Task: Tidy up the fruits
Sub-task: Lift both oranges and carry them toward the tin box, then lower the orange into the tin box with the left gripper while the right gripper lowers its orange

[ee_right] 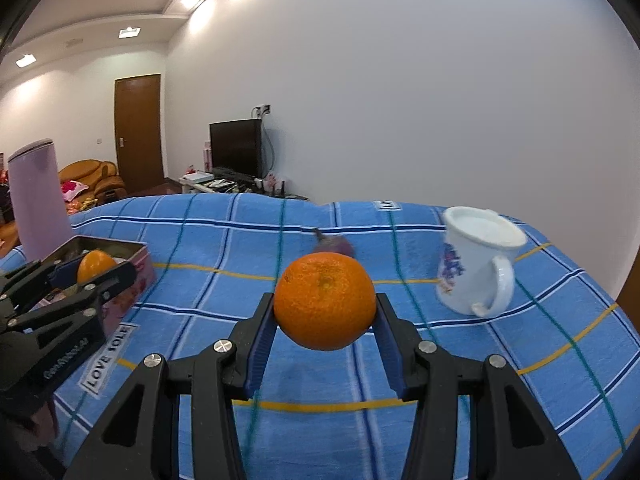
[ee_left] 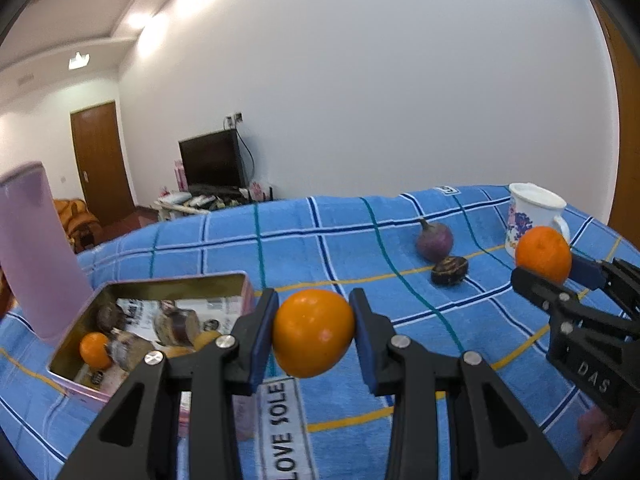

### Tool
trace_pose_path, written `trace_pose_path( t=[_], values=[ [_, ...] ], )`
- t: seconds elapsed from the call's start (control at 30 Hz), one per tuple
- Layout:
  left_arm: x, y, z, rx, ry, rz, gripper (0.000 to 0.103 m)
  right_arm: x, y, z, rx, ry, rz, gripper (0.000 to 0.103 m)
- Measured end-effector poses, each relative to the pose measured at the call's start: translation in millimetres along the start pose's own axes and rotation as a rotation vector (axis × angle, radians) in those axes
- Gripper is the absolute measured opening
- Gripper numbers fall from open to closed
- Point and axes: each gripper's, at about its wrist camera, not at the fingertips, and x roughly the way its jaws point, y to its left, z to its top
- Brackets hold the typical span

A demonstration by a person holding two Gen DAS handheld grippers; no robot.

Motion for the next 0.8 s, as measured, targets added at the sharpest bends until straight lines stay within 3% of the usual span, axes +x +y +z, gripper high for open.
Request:
trace_pose_path(
  t=[0.47, 0.8],
  values=[
    [-0.2, 40.5, 5.9, -0.042, -0.006, 0.055, 0.038, 8.0, 52.9, 3.1, -0.008, 0.018, 0.110, 0.050],
    [7.3, 110.9, 10.5, -0.132, 0.001, 0.155, 0.038, 16.2, 102.5, 16.6, -0.026, 0.008, 0.199, 0.050]
  ],
)
